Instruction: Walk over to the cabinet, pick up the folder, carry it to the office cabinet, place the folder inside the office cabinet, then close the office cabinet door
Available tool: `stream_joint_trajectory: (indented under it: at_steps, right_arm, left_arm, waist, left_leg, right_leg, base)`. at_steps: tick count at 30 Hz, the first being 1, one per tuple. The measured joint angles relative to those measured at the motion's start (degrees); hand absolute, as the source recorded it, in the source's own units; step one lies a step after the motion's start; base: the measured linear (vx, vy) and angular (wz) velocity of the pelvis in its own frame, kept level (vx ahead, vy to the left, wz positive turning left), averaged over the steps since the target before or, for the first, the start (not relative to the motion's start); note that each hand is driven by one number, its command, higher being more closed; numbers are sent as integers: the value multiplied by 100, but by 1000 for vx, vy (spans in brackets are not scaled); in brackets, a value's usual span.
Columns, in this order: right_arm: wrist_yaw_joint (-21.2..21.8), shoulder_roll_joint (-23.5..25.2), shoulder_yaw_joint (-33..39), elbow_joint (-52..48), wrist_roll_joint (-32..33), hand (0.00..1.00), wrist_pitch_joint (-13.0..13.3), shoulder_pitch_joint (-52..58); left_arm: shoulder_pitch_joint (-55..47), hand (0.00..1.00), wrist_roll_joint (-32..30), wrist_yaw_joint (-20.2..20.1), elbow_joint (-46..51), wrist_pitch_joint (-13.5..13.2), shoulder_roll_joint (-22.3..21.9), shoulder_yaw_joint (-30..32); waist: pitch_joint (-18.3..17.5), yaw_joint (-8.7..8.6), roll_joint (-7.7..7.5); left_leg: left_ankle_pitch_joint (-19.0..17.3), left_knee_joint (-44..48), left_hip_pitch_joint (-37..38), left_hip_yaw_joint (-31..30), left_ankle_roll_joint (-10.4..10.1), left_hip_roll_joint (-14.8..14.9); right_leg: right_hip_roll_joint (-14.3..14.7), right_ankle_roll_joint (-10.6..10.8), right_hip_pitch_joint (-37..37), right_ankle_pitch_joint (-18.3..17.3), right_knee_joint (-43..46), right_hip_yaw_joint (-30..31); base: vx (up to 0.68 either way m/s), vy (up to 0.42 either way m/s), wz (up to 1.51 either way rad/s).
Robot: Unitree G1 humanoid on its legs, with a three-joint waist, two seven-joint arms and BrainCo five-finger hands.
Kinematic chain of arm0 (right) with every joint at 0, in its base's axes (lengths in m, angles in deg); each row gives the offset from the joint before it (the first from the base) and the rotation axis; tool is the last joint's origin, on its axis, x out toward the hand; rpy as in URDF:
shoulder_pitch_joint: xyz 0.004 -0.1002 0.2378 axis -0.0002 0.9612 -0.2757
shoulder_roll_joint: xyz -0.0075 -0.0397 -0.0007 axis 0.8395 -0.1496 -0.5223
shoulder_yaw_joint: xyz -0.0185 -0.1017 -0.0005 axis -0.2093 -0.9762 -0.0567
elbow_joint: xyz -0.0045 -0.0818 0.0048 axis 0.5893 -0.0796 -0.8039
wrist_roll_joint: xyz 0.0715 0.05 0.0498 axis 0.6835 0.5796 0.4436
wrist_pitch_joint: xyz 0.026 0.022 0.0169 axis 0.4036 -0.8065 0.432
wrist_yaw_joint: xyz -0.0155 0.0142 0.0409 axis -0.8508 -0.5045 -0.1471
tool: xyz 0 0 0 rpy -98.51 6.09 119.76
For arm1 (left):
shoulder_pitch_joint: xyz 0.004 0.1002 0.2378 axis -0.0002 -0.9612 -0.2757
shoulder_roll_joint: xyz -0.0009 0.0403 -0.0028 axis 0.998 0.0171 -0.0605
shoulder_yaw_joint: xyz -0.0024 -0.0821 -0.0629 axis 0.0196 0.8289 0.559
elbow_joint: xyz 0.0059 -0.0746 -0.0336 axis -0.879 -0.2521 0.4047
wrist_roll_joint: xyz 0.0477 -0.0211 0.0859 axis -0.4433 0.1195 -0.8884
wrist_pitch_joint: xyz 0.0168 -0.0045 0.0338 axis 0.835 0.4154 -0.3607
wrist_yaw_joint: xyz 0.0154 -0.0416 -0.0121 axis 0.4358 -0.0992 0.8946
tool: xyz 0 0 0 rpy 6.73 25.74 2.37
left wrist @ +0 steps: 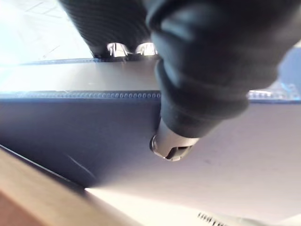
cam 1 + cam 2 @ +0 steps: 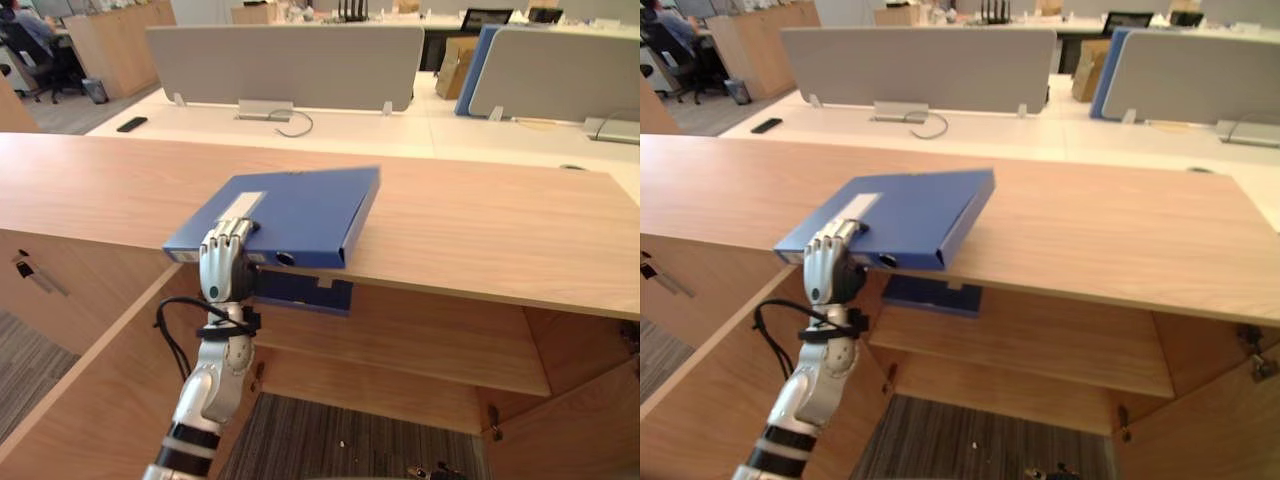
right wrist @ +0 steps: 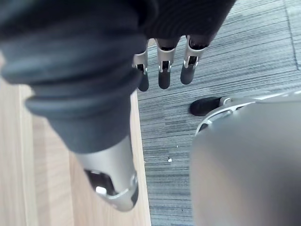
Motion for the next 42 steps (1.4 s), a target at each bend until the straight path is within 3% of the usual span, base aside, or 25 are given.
stream_joint_trajectory:
  at_steps: [5,12,16,20,23,29,38,42]
  right_arm:
    - [-3,132,-3,-547,429,0,166,194]
    - [48,274,118,-1183,607,0,213,532]
    - [33,417,160,-2131,779,0,208,777]
    - [-76,681,205,-3892,1047,0,267,1033]
    - [-202,997,376,-5419,1081,0,463,1343]
    - [-1158,1068,1235,-7376,765,0,727,1629]
    - [-2161,1109,1560,-8782,82,0,691,1766]
    - [-2569,1102,1541,-9963,-1016,0,562,1741]
  left_arm:
    - [-180,100,1680,-545,933,-801,-228,129]
    - [-297,100,3147,-984,1350,-1204,-355,410]
    - [-257,100,3878,-1107,1472,-1395,-412,452]
    - [-170,100,4817,-1322,1516,-1494,-427,652]
    - [-89,100,5609,-1502,1516,-1545,-430,693]
    - [7,100,6601,-1725,1548,-1561,-440,650]
    - [50,100,7114,-1777,1563,-1424,-713,438]
    - [37,100,7115,-1792,1561,-1354,-755,423]
  waist:
    - [-5,-15,15]
    - [-8,-32,-1]
    - [-4,-48,-15]
    - [11,-218,-21]
    - [53,-346,-35]
    - [401,-582,-25]
    - [511,-688,113]
    - [553,-675,190]
  left_leg:
    - [-18,-2,-249,242,10,2]
    - [-44,-1,-356,460,13,-18]
    - [-44,1,-469,599,14,-31]
    - [-57,3,-479,817,34,-64]
    - [-114,8,-406,1080,70,-119]
    - [-309,99,-23,1619,59,-205]
    - [-358,119,134,1779,31,-205]
    - [-367,122,175,1773,21,-206]
  right_leg:
    - [-2,10,-565,-15,208,344]
    - [-4,14,-899,-12,304,596]
    - [-2,14,-1152,-10,384,744]
    - [14,26,-1378,23,442,1014]
    - [22,43,-1525,104,434,1328]
    - [53,101,-1512,189,427,1865]
    - [91,111,-1466,201,443,2004]
    - [90,115,-1413,203,447,2004]
  base:
    - [-23,18,-27]
    - [-24,7,-19]
    - [-10,0,-15]
    - [-23,1,-35]
    - [-31,14,-50]
    - [-47,11,-44]
    - [-25,-17,-10]
    - [-43,-23,0]
